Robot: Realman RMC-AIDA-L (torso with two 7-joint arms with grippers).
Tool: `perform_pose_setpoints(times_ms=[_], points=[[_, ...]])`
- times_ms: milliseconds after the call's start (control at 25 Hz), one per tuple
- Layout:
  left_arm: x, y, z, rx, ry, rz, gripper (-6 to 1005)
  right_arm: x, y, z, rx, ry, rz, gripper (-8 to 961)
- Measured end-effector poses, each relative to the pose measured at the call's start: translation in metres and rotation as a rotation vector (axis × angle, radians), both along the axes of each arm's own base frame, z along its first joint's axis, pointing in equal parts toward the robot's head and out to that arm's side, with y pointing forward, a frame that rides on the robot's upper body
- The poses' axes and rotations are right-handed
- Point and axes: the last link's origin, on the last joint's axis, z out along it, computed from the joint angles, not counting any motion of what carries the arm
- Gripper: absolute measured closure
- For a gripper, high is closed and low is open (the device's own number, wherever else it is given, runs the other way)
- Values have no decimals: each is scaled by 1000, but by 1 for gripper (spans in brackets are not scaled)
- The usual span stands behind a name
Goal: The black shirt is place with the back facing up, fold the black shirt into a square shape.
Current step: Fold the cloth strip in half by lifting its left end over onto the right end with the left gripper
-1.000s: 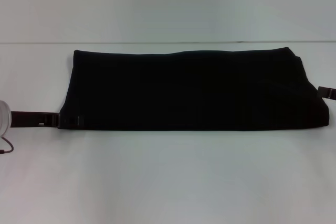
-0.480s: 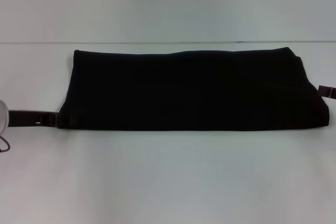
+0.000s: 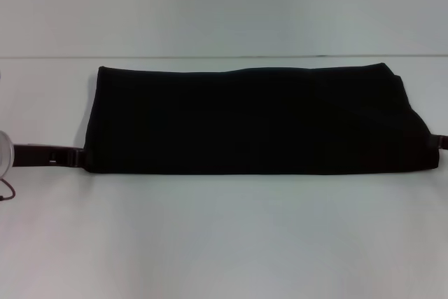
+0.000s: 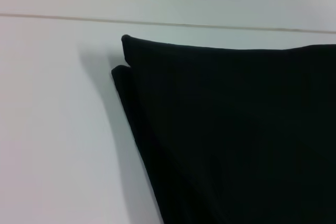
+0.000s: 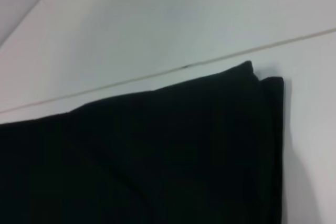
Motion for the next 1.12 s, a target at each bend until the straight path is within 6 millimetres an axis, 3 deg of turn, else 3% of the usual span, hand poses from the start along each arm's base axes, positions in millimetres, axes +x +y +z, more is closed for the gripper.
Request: perform_pose_setpoints(times_ms=[240, 600, 1120], points=[[3, 3, 1, 1, 3, -9, 993, -6, 9, -19, -40, -37, 3, 314], [4, 5, 2, 5, 7, -13, 997, -7, 14, -26, -28, -68, 0, 346], [3, 6, 3, 13, 10, -10, 998, -1, 8, -22, -26, -70, 3, 854]])
